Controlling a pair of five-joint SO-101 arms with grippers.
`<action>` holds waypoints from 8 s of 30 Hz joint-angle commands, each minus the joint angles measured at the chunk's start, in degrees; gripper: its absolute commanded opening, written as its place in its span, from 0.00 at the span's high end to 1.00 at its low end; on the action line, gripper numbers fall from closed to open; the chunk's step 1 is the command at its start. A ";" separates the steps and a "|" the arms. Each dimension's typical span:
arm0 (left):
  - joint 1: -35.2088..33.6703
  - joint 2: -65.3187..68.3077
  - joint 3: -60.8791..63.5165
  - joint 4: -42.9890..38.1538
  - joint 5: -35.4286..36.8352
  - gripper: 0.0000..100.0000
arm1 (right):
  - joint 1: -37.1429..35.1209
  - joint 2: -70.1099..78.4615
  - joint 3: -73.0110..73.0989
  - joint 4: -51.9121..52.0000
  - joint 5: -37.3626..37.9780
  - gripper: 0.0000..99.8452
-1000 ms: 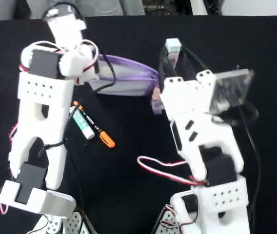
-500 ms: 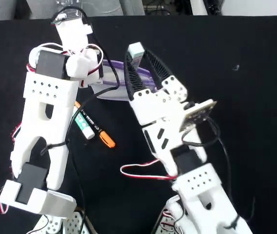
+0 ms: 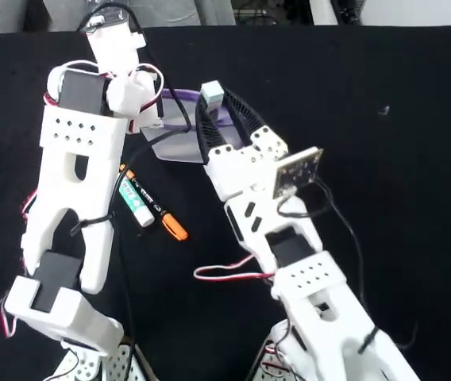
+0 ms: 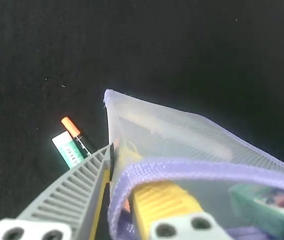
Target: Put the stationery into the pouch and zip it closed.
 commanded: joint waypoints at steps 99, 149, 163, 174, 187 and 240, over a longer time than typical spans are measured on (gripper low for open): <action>-45.23 0.70 -4.00 -14.33 0.53 0.97 | -15.03 86.81 -95.52 92.57 0.09 0.74; -14.73 0.53 -11.74 1.41 0.62 0.97 | 6.86 56.57 -131.21 126.42 1.05 0.99; -12.18 0.53 -10.07 3.16 0.62 0.97 | 7.47 44.79 -133.67 125.80 -1.58 0.99; -11.91 0.62 -8.66 2.55 0.53 0.97 | 7.82 36.97 -124.97 123.69 -1.85 0.99; -12.09 0.62 -8.66 2.64 0.35 0.97 | 9.76 21.41 -92.18 109.80 -2.90 0.99; -12.53 0.70 -8.57 1.49 0.70 0.97 | -3.25 20.18 -19.47 -5.89 -3.87 0.84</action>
